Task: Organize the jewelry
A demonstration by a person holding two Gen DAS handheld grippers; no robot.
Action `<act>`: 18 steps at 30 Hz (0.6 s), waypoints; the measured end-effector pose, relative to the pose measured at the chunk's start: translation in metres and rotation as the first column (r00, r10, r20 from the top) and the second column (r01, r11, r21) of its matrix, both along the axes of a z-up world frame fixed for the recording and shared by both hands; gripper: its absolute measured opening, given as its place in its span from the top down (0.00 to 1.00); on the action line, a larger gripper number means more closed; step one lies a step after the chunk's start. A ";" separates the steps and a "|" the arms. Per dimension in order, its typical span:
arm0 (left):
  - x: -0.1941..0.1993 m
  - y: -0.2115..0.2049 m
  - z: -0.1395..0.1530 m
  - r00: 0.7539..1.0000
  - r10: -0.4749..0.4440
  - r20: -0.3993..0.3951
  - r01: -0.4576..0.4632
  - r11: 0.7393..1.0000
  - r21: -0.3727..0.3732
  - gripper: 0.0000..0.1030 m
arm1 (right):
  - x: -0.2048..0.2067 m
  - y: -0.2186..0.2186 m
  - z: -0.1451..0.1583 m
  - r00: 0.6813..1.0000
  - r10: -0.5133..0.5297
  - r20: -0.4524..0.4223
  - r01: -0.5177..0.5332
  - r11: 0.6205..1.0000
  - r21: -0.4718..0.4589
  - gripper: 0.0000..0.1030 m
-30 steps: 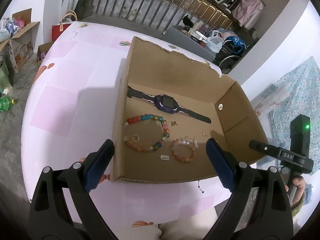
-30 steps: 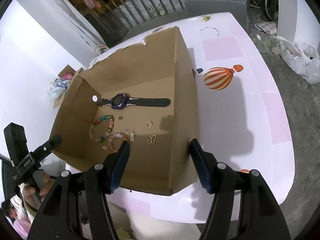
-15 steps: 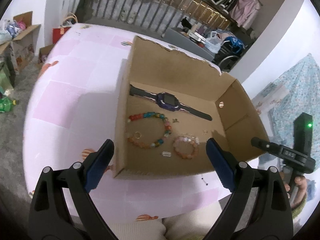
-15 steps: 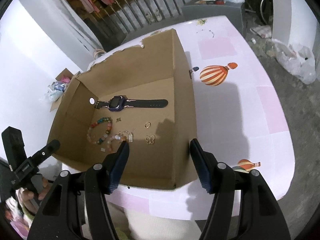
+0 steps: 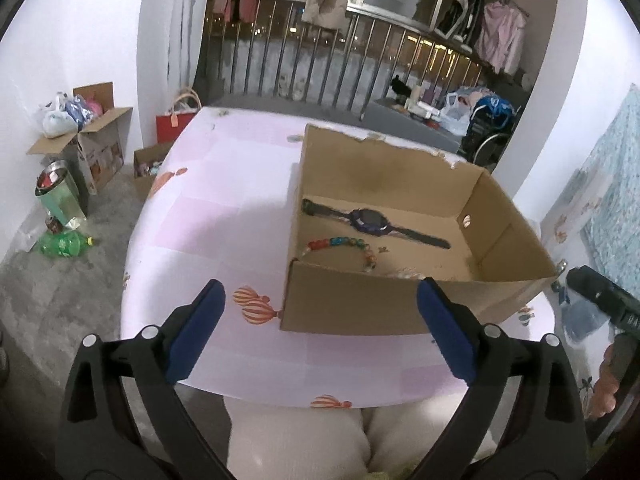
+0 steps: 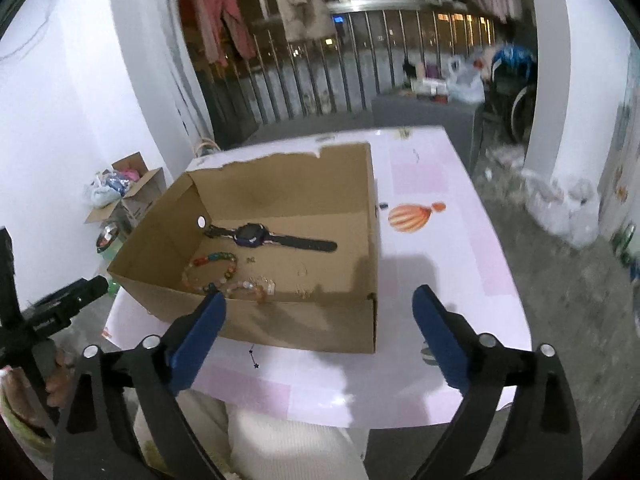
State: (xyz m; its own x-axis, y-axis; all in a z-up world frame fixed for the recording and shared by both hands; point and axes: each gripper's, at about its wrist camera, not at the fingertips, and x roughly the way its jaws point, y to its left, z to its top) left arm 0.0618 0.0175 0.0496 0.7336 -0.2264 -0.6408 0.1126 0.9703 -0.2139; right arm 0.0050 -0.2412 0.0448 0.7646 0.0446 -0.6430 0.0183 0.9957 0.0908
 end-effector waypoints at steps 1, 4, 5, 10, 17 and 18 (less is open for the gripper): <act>-0.003 -0.002 0.002 1.000 0.003 0.009 -0.003 1.000 -0.002 0.09 | -0.001 0.005 0.000 1.000 0.008 0.006 -0.008 1.000 -0.016 0.08; -0.012 -0.008 0.005 0.999 0.011 0.037 -0.011 1.000 0.012 0.08 | -0.002 0.020 0.002 0.999 0.045 0.001 -0.045 0.998 -0.035 0.06; -0.015 -0.010 0.007 0.999 0.015 0.053 -0.016 1.000 0.023 0.08 | -0.003 0.024 0.002 0.999 0.053 0.000 -0.053 0.998 -0.041 0.06; -0.025 -0.017 0.018 0.994 0.025 0.106 -0.031 0.998 0.059 0.08 | 0.000 0.044 0.007 0.998 0.067 0.020 -0.065 0.994 -0.086 0.06; -0.032 -0.016 0.030 0.988 0.094 0.122 -0.111 0.985 0.135 0.08 | 0.003 0.056 0.017 0.998 0.036 0.042 -0.031 0.993 -0.113 0.06; -0.033 -0.014 0.031 0.987 0.102 0.128 -0.120 0.983 0.139 0.08 | 0.003 0.057 0.019 0.998 0.028 0.052 -0.021 0.992 -0.122 0.06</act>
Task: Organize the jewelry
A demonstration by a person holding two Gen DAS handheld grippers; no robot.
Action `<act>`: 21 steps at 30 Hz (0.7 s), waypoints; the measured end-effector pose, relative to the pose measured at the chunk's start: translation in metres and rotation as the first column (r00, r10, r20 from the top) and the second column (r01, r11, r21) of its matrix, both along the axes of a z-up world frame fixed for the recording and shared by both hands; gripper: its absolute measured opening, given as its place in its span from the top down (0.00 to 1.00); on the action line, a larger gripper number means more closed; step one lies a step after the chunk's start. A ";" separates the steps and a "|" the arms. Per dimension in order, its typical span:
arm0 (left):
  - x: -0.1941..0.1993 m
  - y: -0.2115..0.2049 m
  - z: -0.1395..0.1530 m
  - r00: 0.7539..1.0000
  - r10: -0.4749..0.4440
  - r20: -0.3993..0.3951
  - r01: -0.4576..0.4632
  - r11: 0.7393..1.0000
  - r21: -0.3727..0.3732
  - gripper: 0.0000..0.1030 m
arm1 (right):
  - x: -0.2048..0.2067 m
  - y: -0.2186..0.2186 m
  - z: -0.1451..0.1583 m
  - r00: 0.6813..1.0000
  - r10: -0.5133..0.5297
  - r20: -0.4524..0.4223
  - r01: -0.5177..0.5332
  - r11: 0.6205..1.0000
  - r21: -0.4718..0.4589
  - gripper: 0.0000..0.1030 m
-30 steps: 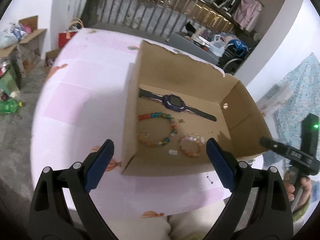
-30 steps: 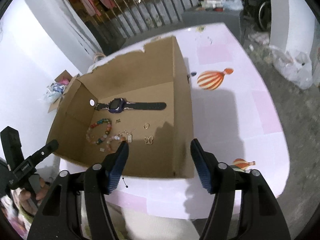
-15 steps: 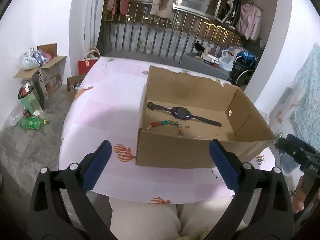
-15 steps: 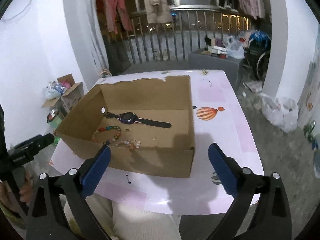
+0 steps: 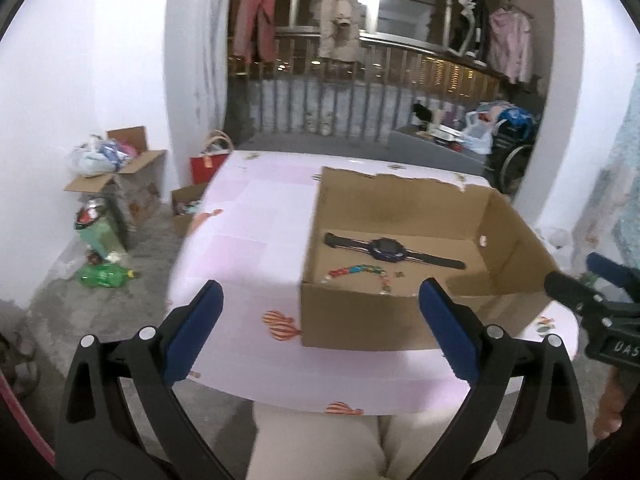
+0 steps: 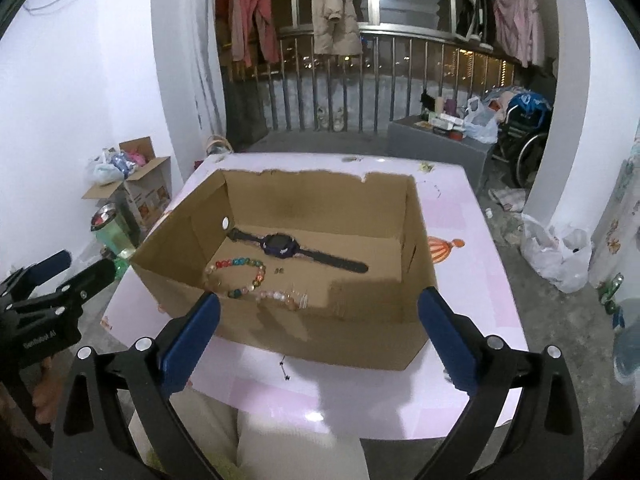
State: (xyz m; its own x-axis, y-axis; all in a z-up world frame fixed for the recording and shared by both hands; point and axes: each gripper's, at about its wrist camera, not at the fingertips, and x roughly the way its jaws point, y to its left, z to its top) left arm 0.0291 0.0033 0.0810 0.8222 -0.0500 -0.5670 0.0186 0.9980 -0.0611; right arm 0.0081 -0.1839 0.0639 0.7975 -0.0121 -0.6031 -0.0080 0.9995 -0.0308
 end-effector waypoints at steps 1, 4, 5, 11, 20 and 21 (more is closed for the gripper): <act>-0.002 0.002 0.003 1.000 0.003 0.011 -0.003 1.000 -0.002 0.08 | 0.000 0.002 0.002 1.000 -0.007 0.009 0.007 1.000 -0.008 0.06; -0.008 0.009 0.009 0.999 -0.002 0.048 0.003 1.000 -0.025 0.08 | 0.001 0.005 0.007 0.999 -0.024 0.030 0.025 0.999 -0.030 0.06; -0.009 0.010 0.011 0.998 -0.003 0.058 0.005 1.000 -0.029 0.08 | 0.001 0.007 0.009 0.999 -0.028 0.033 0.029 0.999 -0.039 0.06; -0.010 0.013 0.016 0.998 0.004 0.063 -0.004 1.000 0.007 0.08 | 0.000 0.019 0.014 0.998 -0.009 0.060 0.015 0.994 -0.112 0.06; -0.014 0.007 0.021 0.992 0.066 0.106 -0.075 0.994 0.074 0.08 | 0.000 0.028 0.021 0.994 -0.019 0.111 0.033 0.991 -0.128 0.06; -0.014 0.006 0.021 0.991 0.079 0.106 -0.088 0.993 0.081 0.08 | 0.001 0.029 0.022 0.993 -0.022 0.118 0.038 0.991 -0.131 0.06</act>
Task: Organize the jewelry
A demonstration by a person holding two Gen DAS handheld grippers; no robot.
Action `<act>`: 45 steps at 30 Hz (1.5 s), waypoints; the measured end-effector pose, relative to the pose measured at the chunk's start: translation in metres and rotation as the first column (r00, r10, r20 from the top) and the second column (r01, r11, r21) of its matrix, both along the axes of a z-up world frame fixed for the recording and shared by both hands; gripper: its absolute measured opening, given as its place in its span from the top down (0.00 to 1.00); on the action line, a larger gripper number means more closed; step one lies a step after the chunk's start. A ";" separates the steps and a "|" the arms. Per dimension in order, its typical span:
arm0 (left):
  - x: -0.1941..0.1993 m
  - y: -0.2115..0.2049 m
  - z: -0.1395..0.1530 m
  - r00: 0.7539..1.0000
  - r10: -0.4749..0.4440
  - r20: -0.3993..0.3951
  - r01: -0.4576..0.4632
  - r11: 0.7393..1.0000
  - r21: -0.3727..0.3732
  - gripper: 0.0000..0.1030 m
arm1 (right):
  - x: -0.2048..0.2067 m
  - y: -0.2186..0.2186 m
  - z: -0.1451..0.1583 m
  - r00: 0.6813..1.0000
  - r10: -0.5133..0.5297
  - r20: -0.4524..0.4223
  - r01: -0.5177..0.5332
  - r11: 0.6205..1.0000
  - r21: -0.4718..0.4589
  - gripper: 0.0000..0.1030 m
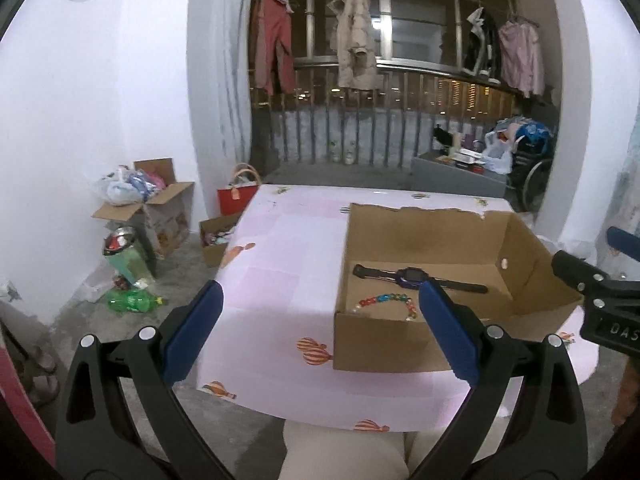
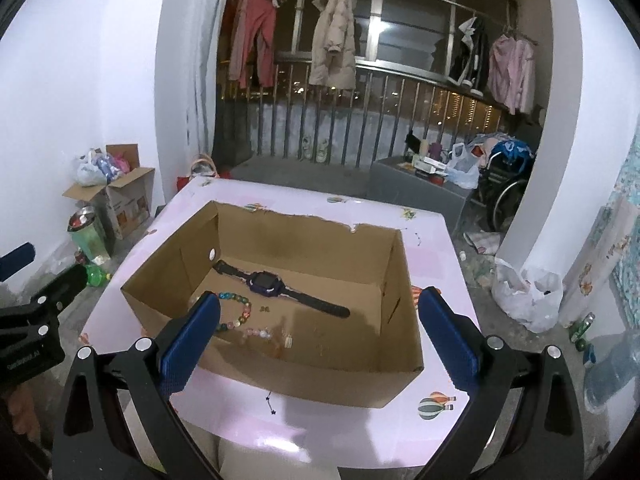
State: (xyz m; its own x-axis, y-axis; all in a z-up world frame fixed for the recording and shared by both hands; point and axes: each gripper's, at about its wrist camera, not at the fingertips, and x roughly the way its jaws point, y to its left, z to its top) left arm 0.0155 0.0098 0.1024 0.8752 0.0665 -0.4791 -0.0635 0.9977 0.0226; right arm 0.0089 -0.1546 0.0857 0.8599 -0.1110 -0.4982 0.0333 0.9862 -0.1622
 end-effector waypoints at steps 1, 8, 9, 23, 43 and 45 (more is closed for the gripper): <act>0.000 0.000 0.001 1.000 0.012 -0.002 -0.012 1.000 0.006 0.08 | -0.001 0.000 0.001 1.000 -0.004 0.009 0.004 1.000 -0.004 0.06; 0.009 -0.001 0.003 0.996 -0.052 -0.072 0.049 0.998 -0.045 0.08 | -0.004 0.000 0.004 0.999 -0.013 0.041 0.014 1.000 -0.020 0.06; 0.011 -0.001 0.001 0.995 -0.062 -0.085 0.056 0.996 -0.067 0.08 | -0.004 0.000 0.004 0.999 -0.013 0.043 0.014 1.000 -0.019 0.06; 0.023 0.006 -0.007 0.990 0.014 -0.138 -0.030 0.993 -0.113 0.08 | 0.004 -0.011 0.007 0.999 0.022 0.037 -0.024 0.998 0.059 0.06; 0.040 0.003 -0.031 0.954 -0.017 -0.300 -0.001 0.998 -0.060 0.08 | 0.012 -0.036 -0.029 0.974 -0.101 -0.200 0.133 0.980 0.150 0.06; 0.041 -0.001 -0.037 0.945 -0.027 -0.327 0.015 0.999 -0.039 0.08 | 0.013 -0.040 -0.035 0.967 -0.102 -0.232 0.141 0.977 0.159 0.06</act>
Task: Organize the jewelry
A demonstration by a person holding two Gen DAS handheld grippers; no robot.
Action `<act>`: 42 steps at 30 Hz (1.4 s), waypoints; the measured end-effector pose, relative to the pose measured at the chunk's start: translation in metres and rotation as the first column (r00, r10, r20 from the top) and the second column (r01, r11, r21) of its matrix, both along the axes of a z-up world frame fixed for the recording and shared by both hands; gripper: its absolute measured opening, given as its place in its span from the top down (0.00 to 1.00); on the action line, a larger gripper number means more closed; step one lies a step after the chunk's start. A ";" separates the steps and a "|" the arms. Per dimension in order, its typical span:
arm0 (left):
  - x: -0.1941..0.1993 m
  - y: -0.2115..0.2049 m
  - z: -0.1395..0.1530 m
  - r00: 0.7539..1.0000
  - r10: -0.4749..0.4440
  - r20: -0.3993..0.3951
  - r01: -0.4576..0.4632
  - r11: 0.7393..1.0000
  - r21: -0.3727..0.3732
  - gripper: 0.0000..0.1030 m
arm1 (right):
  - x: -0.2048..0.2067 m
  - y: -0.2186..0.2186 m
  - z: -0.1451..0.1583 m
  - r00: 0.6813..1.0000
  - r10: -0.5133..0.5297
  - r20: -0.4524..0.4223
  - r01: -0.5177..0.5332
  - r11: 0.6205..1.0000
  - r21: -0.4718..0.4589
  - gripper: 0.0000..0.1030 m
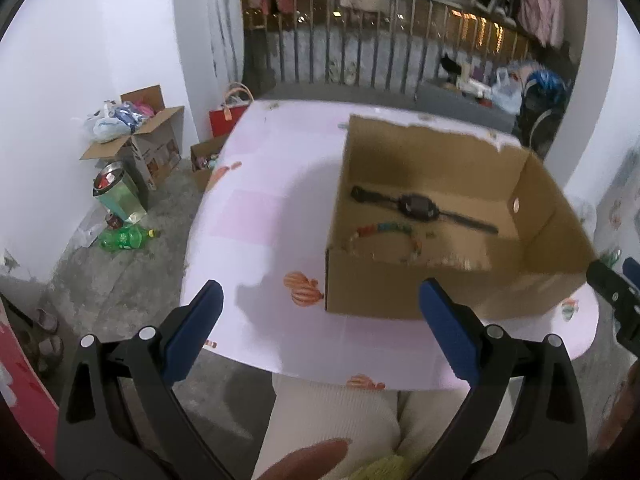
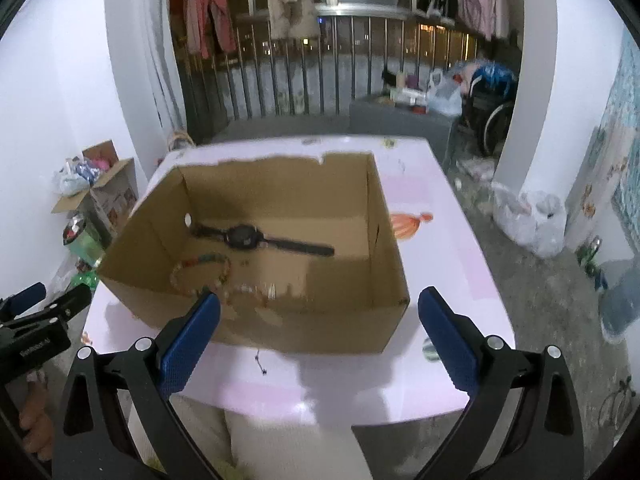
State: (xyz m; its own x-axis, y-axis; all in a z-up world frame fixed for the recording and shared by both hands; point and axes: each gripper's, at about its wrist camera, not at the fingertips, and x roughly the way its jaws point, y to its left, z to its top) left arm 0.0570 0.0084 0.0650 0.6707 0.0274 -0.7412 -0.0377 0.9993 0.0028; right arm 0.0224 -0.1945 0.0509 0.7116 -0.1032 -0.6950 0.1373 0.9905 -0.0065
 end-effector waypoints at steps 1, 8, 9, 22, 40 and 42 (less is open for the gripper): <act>0.000 -0.002 -0.003 1.000 -0.008 -0.012 0.008 1.000 0.006 0.08 | 0.001 -0.001 -0.003 1.000 -0.003 -0.013 0.003 1.000 0.003 0.06; 0.004 -0.008 -0.030 0.992 -0.036 -0.118 0.041 0.999 0.035 0.08 | 0.000 0.000 -0.018 0.997 -0.013 -0.074 0.013 1.000 -0.009 0.06; 0.004 -0.008 -0.031 0.992 -0.037 -0.124 0.042 0.998 0.036 0.08 | 0.000 0.000 -0.018 0.997 -0.015 -0.073 0.015 1.000 -0.009 0.06; 0.012 -0.010 -0.032 0.983 -0.063 -0.174 0.071 0.997 0.038 0.08 | -0.001 -0.015 -0.016 0.995 -0.060 -0.085 0.059 0.998 -0.012 0.06; 0.021 -0.026 -0.027 0.971 -0.082 -0.226 0.095 0.994 0.050 0.08 | 0.005 -0.029 -0.017 0.989 -0.090 -0.114 0.089 0.996 -0.010 0.06; 0.022 -0.027 -0.027 0.969 -0.083 -0.234 0.099 0.994 0.053 0.08 | 0.006 -0.030 -0.017 0.988 -0.094 -0.119 0.094 0.996 -0.003 0.06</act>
